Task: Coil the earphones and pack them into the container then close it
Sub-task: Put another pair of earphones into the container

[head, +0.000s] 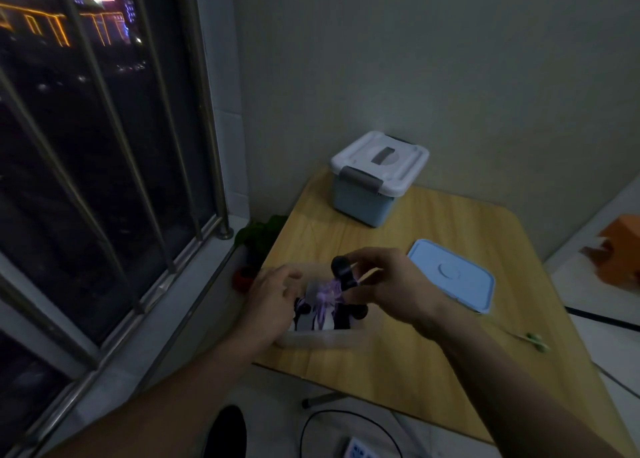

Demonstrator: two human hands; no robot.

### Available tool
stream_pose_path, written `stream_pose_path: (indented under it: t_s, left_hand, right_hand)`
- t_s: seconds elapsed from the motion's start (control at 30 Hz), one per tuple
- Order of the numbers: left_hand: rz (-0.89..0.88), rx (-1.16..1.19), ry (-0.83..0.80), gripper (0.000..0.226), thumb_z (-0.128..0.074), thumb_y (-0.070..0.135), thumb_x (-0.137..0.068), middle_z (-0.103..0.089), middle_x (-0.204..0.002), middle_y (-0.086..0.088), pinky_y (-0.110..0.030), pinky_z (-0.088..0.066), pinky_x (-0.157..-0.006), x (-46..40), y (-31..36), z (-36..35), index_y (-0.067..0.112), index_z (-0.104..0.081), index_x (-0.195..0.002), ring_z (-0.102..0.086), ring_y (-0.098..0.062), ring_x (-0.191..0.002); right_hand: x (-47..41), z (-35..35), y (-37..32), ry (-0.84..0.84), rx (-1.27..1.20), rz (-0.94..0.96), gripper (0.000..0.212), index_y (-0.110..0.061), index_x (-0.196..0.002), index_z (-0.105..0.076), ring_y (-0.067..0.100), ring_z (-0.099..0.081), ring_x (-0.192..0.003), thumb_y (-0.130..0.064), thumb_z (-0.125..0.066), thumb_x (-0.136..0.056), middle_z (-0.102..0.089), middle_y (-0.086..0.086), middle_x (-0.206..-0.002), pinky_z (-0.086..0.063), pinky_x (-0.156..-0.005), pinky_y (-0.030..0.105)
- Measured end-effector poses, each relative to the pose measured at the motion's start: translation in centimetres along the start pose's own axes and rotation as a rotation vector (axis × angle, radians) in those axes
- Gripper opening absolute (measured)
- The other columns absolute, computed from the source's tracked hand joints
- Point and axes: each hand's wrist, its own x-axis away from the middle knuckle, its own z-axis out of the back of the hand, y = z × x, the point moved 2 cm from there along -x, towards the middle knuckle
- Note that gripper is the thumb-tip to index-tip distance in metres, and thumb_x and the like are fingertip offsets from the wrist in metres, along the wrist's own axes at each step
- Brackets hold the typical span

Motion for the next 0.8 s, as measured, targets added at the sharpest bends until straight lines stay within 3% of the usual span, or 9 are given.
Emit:
stream_pose_path:
  t_s: [0.1, 0.2, 0.37, 0.5, 0.63, 0.8]
  left_hand:
    - [0.017, -0.008, -0.006, 0.033, -0.040, 0.010, -0.100, -0.046, -0.129, -0.005, -0.029, -0.046, -0.092, 0.0, -0.3, -0.1, 0.017, -0.057, -0.127, -0.053, -0.021, -0.117]
    - [0.034, -0.012, 0.009, 0.033, -0.040, 0.009, -0.099, -0.047, -0.129, -0.008, -0.026, -0.043, -0.086, -0.2, -0.5, -0.3, 0.018, -0.058, -0.126, -0.053, -0.021, -0.114]
    - [0.061, -0.024, 0.044, 0.034, -0.040, 0.004, -0.097, -0.048, -0.131, -0.009, -0.026, -0.040, -0.085, -0.4, -0.4, -0.6, 0.016, -0.058, -0.123, -0.050, -0.022, -0.117]
    - [0.070, -0.035, 0.059, 0.033, -0.039, 0.006, -0.098, -0.050, -0.131, -0.008, -0.029, -0.043, -0.087, -0.4, -0.6, -0.8, 0.018, -0.058, -0.122, -0.050, -0.022, -0.116]
    - [0.071, -0.064, 0.043, 0.034, -0.043, 0.003, -0.095, -0.052, -0.132, -0.007, -0.033, -0.046, -0.093, -0.3, -0.5, -0.9, 0.017, -0.056, -0.123, -0.050, -0.022, -0.120]
    - [0.057, -0.070, 0.043, 0.033, -0.041, 0.005, -0.097, -0.050, -0.132, -0.006, -0.029, -0.043, -0.083, -0.1, 0.2, -1.2, 0.014, -0.052, -0.127, -0.051, -0.021, -0.114]
  right_hand:
    - [-0.5, -1.1, 0.0, -0.035, 0.078, -0.050, 0.060, -0.024, -0.133, -0.057, 0.018, -0.064, -0.100, -0.012, -0.079, -0.079, -0.066, 0.002, -0.115, -0.058, -0.085, 0.038]
    - [-1.1, -1.9, -0.5, -0.005, 0.309, -0.065, 0.059, -0.023, -0.132, -0.057, 0.016, -0.063, -0.095, -0.017, -0.080, -0.078, -0.068, 0.004, -0.118, -0.050, -0.071, 0.026]
    - [-1.4, -3.3, -0.4, 0.094, 0.601, -0.186, 0.036, -0.014, -0.120, -0.060, 0.029, -0.064, -0.100, -0.023, -0.070, -0.086, -0.065, 0.012, -0.114, -0.046, -0.065, 0.033]
    - [-1.2, -3.9, -0.8, 0.114, 0.709, -0.150, 0.019, -0.007, -0.110, -0.059, 0.032, -0.064, -0.099, -0.013, -0.058, -0.093, -0.062, 0.015, -0.110, -0.041, -0.064, 0.035]
    - [-0.6, -4.1, -1.4, 0.144, 0.802, -0.126, 0.017, -0.008, -0.109, -0.062, 0.030, -0.064, -0.099, -0.010, -0.054, -0.093, -0.064, 0.014, -0.110, -0.040, -0.063, 0.033]
    - [0.0, -4.3, -1.4, 0.178, 0.899, -0.084, 0.015, -0.011, -0.106, -0.063, 0.031, -0.056, -0.106, -0.012, -0.053, -0.095, -0.067, 0.012, -0.110, -0.036, -0.066, 0.034]
